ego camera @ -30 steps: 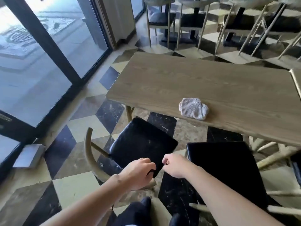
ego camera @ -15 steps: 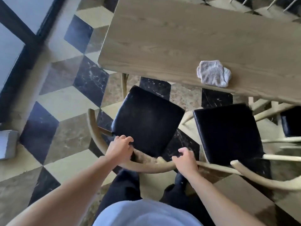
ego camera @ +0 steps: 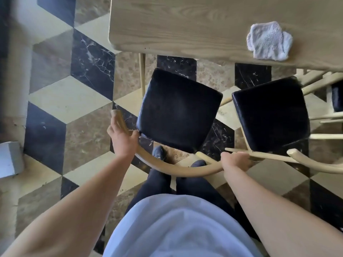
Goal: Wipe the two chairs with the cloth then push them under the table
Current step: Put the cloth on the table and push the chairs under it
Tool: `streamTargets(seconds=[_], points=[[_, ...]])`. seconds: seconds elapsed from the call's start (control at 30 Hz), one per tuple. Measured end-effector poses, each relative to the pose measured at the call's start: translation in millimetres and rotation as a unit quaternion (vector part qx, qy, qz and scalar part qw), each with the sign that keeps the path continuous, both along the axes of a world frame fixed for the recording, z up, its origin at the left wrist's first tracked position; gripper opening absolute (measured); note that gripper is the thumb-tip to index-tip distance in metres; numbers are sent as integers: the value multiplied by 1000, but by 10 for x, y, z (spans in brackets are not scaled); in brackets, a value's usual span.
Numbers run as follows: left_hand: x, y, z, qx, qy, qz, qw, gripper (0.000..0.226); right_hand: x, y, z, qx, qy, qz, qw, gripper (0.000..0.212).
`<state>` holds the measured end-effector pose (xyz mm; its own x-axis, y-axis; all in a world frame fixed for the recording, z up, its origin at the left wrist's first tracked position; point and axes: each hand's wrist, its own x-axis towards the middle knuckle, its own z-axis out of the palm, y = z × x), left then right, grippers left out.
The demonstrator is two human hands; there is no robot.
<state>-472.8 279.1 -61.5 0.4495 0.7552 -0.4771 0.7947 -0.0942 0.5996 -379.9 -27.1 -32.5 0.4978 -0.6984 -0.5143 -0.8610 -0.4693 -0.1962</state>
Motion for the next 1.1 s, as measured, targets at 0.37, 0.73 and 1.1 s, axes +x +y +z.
streamTargets(seconds=[0.37, 0.73, 1.1], points=[[323, 529, -179, -205, 106, 177, 957, 43, -115, -243, -251, 299, 88, -263, 913, 46], [440, 502, -325, -198, 143, 212, 946, 19, 1, -370, -402, 343, 70, -263, 899, 26], [933, 193, -284, -222, 86, 260, 936, 26, 1151, -561, -138, 338, -13, -196, 921, 41]])
